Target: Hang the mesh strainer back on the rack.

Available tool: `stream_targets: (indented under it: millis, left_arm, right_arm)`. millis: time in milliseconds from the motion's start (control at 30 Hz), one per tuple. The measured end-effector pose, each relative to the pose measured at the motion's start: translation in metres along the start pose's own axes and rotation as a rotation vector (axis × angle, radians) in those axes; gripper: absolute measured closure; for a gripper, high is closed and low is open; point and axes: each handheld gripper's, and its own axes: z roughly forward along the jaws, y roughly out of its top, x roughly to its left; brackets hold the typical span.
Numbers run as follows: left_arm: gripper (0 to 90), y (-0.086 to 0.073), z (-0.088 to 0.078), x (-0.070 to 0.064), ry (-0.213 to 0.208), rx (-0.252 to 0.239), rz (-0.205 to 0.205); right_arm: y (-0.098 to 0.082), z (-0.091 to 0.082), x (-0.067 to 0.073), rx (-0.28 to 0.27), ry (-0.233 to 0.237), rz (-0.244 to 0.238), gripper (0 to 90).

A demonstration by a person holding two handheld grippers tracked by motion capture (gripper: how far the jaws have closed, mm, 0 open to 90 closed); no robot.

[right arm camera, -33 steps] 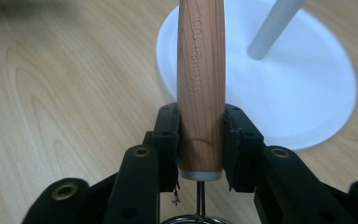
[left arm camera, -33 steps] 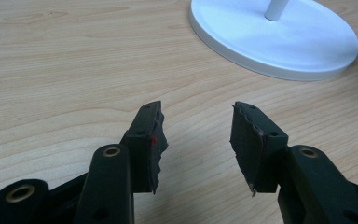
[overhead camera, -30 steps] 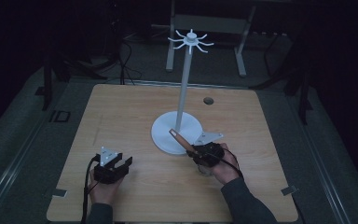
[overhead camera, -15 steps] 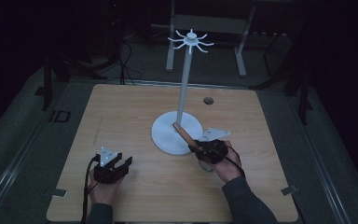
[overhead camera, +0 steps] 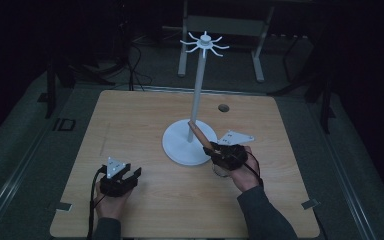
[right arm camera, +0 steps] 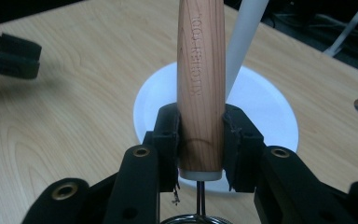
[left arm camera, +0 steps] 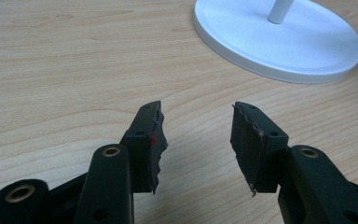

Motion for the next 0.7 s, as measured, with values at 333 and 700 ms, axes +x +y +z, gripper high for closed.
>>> stream_targets:
  millis: [333, 700]
  left_arm:
    - [53.5, 0.000, -0.001, 0.000, 0.003, -0.006, -0.002]
    - [53.2, 0.000, -0.001, 0.001, 0.007, -0.011, -0.007]
  right_arm:
    - [0.009, -0.005, -0.001, -0.052, -0.014, 0.021, 69.4]
    - [0.021, -0.013, -0.006, -0.102, -0.026, 0.032, 69.4]
